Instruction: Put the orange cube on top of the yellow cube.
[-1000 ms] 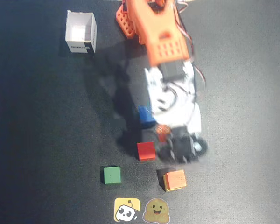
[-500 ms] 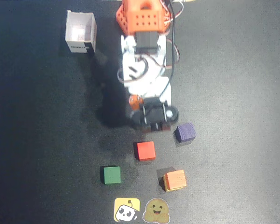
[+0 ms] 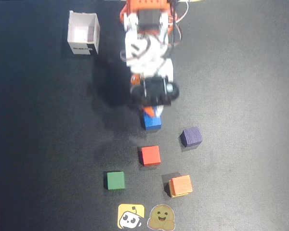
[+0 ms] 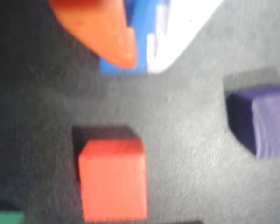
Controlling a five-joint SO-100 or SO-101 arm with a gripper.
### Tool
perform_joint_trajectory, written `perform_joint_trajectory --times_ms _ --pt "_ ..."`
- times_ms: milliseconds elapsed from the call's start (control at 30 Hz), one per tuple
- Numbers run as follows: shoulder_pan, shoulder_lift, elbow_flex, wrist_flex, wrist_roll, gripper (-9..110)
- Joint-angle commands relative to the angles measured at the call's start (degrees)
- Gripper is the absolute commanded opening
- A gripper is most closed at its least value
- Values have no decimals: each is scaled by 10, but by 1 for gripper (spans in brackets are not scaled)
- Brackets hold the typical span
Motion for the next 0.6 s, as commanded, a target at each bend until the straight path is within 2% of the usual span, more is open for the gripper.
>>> perform_joint_trajectory --times_ms 0,267,567 --pt "0 69 0 48 4 0" --pt "4 227 0 266 11 0" --pt "4 227 0 351 11 0"
